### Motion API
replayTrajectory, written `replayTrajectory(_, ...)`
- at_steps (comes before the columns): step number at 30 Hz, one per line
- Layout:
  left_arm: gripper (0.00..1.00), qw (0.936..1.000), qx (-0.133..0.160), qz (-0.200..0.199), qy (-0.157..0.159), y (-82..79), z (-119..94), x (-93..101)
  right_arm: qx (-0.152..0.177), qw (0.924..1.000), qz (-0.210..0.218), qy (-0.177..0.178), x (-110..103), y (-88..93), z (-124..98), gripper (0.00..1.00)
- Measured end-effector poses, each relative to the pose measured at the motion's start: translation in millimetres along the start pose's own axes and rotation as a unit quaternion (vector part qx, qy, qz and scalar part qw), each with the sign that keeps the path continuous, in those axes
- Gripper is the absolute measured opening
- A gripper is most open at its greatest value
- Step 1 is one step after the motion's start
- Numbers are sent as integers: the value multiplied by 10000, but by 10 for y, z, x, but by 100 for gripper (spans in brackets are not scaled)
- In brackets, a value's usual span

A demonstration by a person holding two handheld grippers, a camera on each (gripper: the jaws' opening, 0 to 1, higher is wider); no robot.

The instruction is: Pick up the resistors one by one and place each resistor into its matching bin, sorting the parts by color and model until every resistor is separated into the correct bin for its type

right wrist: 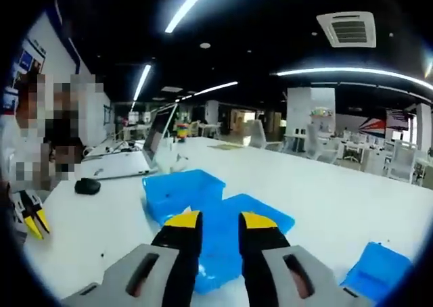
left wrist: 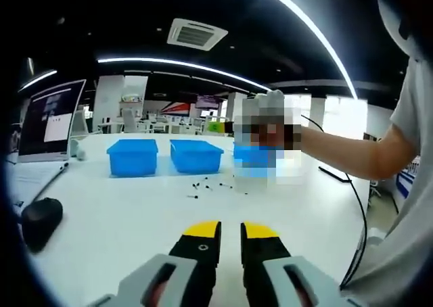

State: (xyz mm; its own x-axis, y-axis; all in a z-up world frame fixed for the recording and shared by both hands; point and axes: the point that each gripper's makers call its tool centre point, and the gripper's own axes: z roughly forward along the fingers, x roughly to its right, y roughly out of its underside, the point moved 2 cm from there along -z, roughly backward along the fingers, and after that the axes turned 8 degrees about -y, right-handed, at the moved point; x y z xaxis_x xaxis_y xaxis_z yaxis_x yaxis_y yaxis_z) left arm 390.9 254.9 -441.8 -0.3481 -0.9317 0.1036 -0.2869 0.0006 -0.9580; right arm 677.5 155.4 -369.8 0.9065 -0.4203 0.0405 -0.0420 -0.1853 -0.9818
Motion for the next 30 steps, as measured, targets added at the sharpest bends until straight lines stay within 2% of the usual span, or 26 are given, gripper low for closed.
replayTrajectory(5,15,10000,-6,10,47,-6,34,31,32,10000,-18,-28,-10,-25,-39,22)
replayTrajectory(12,15,9999,-31,40,120,-1,66,77,-43,9993,-248,-263,-130,-74,-101,21)
replayTrajectory(16,15,9999,-9,71,140,-31,69,107,-380,9951,-663,-620,-242,-86,-125,21)
replayTrajectory(20,15,9999,25,68,115,-26,70,102,-792,9845,-1236,-960,-414,-108,-132,21)
replayTrajectory(22,15,9999,0,74,111,-10,66,117,-1354,9708,-1555,-1225,-554,-29,-154,21)
replayTrajectory(23,15,9999,-12,77,121,-6,65,128,-1767,9553,-1884,-1436,-646,39,-182,21)
replayTrajectory(24,15,9999,-21,85,135,-3,61,142,-2127,9366,-2205,-1699,-754,104,-213,21)
replayTrajectory(27,15,9998,-53,87,159,9,67,151,-3031,8878,-2570,-2321,-1052,341,-337,20)
replayTrajectory(28,15,9998,-66,99,175,13,69,160,-3169,8782,-2648,-2411,-1088,388,-357,20)
replayTrajectory(29,15,9997,-69,132,198,11,71,176,-3402,8612,-2735,-2606,-1183,481,-386,19)
replayTrajectory(30,15,9997,-64,140,209,10,72,181,-3509,8529,-2756,-2709,-1226,530,-408,15)
